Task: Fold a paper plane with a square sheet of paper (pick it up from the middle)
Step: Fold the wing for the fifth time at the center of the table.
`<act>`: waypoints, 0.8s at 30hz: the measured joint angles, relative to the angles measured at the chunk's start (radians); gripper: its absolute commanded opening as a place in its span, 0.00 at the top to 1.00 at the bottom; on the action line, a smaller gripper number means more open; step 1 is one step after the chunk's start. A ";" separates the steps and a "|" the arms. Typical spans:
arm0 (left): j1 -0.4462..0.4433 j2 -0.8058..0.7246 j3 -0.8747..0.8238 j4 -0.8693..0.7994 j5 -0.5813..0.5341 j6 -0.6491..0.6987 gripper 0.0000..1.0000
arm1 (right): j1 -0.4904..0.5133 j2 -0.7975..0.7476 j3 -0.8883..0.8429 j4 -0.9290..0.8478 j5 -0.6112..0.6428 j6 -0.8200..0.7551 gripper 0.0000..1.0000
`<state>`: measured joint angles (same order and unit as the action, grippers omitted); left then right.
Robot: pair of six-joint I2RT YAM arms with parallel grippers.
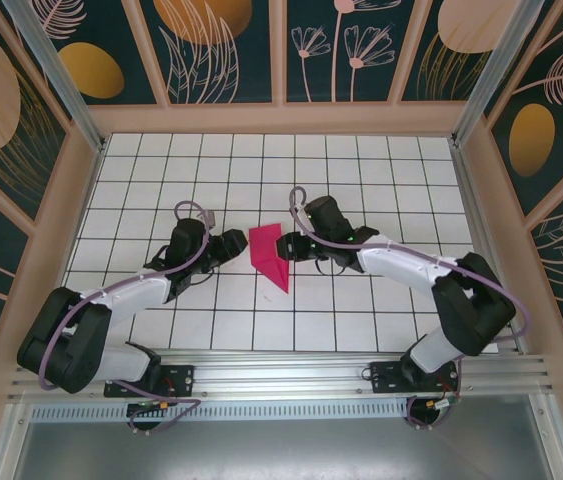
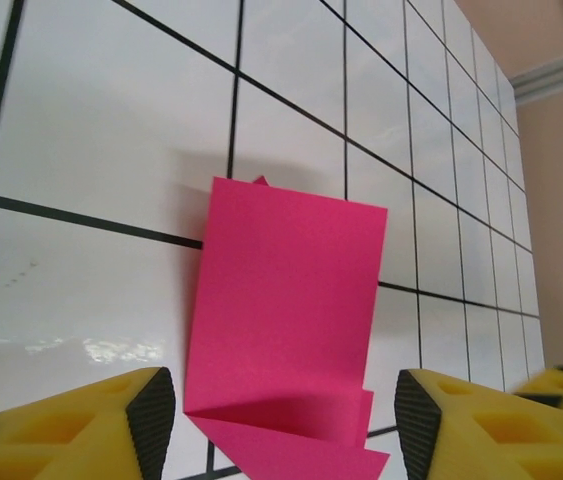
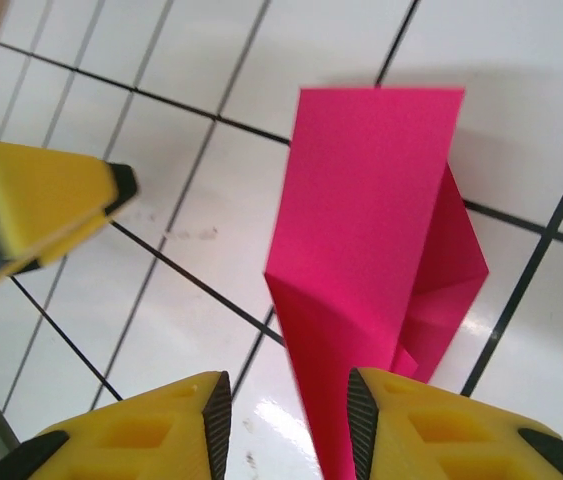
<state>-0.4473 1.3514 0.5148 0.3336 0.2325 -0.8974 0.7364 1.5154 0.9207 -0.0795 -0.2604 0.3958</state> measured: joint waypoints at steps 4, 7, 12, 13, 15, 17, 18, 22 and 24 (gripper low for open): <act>0.000 0.000 0.000 -0.023 -0.054 -0.025 0.33 | 0.064 0.008 0.005 -0.004 0.042 0.029 0.70; 0.000 0.000 0.000 -0.035 -0.082 -0.041 0.32 | 0.100 0.069 0.030 -0.008 0.052 0.038 0.74; 0.000 0.000 0.000 -0.051 -0.102 -0.055 0.30 | 0.126 0.173 0.066 -0.008 0.052 0.040 0.75; 0.000 0.000 0.000 -0.051 -0.103 -0.056 0.30 | 0.126 0.187 0.070 -0.008 0.055 0.041 0.76; 0.000 0.000 0.000 -0.051 -0.103 -0.056 0.30 | 0.122 0.208 0.076 -0.008 0.060 0.042 0.76; 0.000 0.000 0.000 -0.051 -0.102 -0.056 0.30 | 0.116 0.225 0.082 -0.008 0.063 0.049 0.77; 0.000 0.000 0.000 -0.051 -0.099 -0.056 0.30 | 0.111 0.234 0.083 -0.007 0.065 0.052 0.77; 0.000 0.000 0.000 -0.050 -0.081 -0.055 0.29 | 0.084 0.249 0.077 0.003 0.071 0.060 0.77; 0.000 0.005 0.000 -0.050 -0.073 -0.055 0.29 | 0.069 0.249 0.064 0.023 0.070 0.067 0.76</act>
<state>-0.4473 1.3560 0.5152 0.2836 0.1596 -0.9520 0.8051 1.7645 0.9848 -0.0566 -0.1902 0.4629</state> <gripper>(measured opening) 0.706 0.230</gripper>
